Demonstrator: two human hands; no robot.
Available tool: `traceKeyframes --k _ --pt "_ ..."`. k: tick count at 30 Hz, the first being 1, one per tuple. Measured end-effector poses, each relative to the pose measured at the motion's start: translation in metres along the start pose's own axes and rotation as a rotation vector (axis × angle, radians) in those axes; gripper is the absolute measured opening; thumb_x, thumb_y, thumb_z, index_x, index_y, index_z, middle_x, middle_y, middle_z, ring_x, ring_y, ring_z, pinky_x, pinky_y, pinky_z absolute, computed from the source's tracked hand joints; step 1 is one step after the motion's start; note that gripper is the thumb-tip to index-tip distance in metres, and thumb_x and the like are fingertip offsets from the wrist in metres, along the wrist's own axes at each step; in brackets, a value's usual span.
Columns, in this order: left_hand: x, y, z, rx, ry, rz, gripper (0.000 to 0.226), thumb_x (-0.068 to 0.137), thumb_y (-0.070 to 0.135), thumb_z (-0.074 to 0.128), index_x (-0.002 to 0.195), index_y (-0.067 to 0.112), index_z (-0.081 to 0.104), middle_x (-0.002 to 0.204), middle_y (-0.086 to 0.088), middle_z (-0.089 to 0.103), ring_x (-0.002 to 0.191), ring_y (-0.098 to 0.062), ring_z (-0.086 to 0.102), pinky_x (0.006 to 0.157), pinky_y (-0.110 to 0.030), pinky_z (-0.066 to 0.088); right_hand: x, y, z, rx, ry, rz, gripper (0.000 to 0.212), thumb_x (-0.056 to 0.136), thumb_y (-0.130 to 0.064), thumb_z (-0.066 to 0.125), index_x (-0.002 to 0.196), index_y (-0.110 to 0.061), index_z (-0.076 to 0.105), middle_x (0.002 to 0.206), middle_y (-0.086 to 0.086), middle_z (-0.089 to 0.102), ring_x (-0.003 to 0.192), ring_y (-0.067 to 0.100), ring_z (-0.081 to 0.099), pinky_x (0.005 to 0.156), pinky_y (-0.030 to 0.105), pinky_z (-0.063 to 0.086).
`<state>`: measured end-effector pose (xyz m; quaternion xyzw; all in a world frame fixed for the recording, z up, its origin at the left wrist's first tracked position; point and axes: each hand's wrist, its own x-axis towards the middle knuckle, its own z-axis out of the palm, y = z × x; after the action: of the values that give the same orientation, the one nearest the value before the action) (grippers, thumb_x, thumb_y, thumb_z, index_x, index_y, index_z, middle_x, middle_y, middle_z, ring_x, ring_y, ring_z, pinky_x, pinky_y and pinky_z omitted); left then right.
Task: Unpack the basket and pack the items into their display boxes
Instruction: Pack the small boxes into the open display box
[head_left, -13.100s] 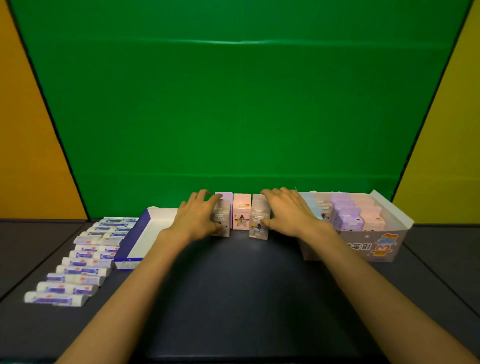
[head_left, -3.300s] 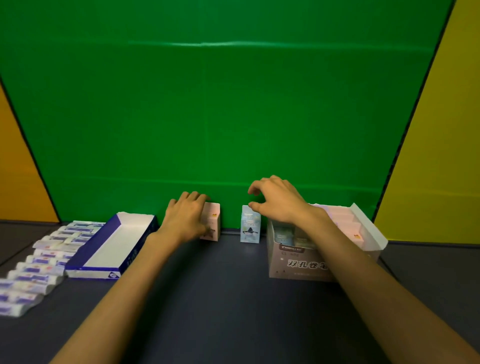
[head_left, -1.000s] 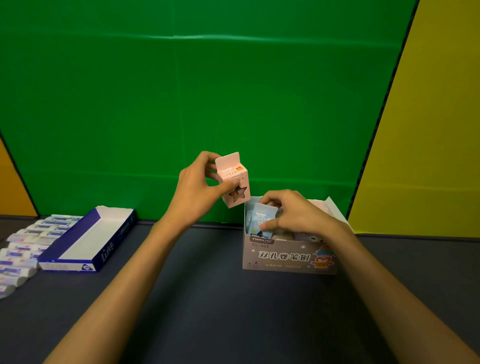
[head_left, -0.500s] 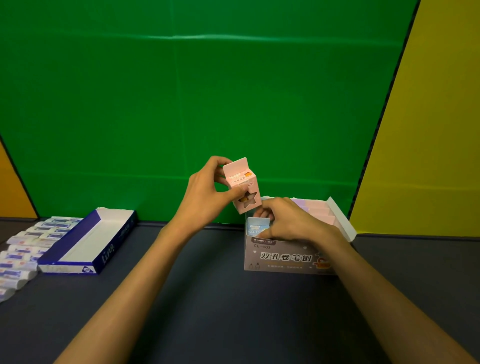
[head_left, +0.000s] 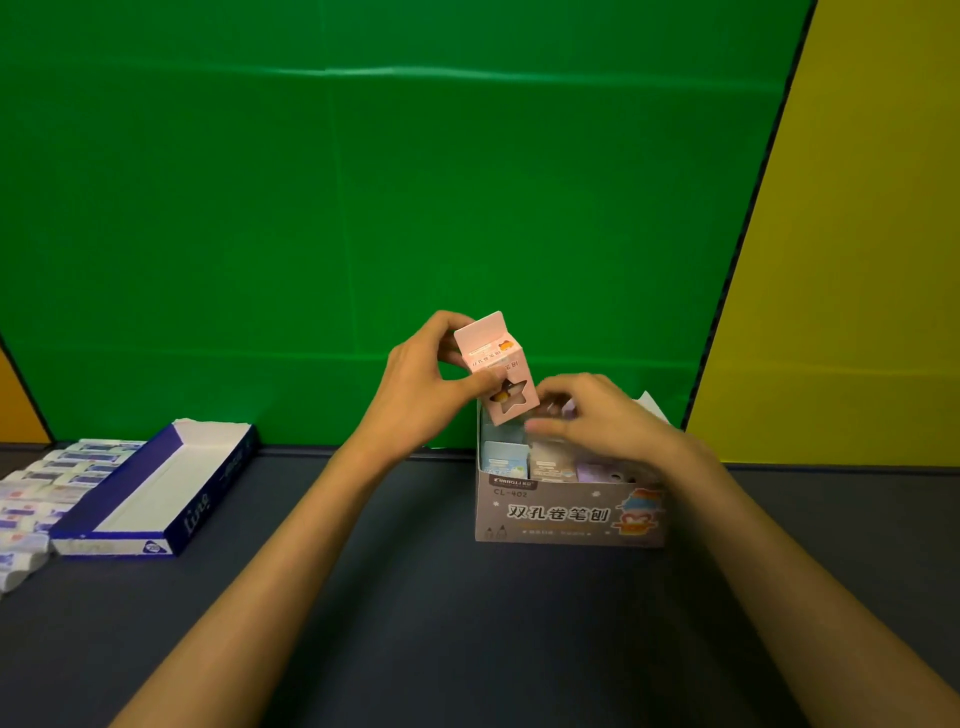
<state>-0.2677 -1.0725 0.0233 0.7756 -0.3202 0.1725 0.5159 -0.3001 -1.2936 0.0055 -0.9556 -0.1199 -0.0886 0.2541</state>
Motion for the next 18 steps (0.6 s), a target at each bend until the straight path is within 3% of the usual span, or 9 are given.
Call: traceKeyframes --k 6,9,13,18 --pt "0.011 0.016 0.041 -0.092 -0.125 -0.027 0.042 0.075 0.016 0.085 0.107 0.019 0.058 0.101 0.011 0.070 0.089 -0.001 0.065 0.082 -0.019 0.051 -0.020 0.043 -0.051 -0.080 0.257 0.065 0.017 0.098 -0.026 0.060 0.109 -0.017 0.071 0.106 -0.004 0.069 0.097 0.011 0.061 0.075 0.020 0.041" --pt "0.015 0.022 0.071 -0.111 -0.215 -0.041 0.044 0.074 0.022 0.087 0.106 0.021 0.057 0.102 0.008 0.071 0.089 -0.003 0.066 0.082 -0.024 0.053 -0.032 0.061 -0.060 -0.093 0.290 0.102 0.017 0.099 -0.028 0.059 0.108 -0.019 0.070 0.107 -0.004 0.069 0.098 0.012 0.062 0.081 0.029 0.047" --pt "0.018 0.023 0.108 -0.098 -0.300 -0.045 0.044 0.073 0.022 0.088 0.104 0.021 0.056 0.099 0.006 0.071 0.083 -0.003 0.066 0.074 -0.026 0.055 -0.048 0.073 -0.065 -0.092 0.306 0.128 0.020 0.098 -0.030 0.059 0.110 -0.019 0.070 0.107 -0.005 0.067 0.097 0.009 0.059 0.077 0.024 0.043" --pt "0.018 0.016 0.132 -0.038 -0.365 -0.059 0.043 0.074 0.026 0.087 0.102 0.024 0.054 0.101 0.008 0.071 0.087 -0.006 0.068 0.076 -0.030 0.057 -0.058 0.082 -0.070 -0.111 0.305 0.128 0.020 0.098 -0.031 0.059 0.111 -0.020 0.069 0.107 -0.005 0.067 0.098 0.009 0.059 0.081 0.025 0.045"
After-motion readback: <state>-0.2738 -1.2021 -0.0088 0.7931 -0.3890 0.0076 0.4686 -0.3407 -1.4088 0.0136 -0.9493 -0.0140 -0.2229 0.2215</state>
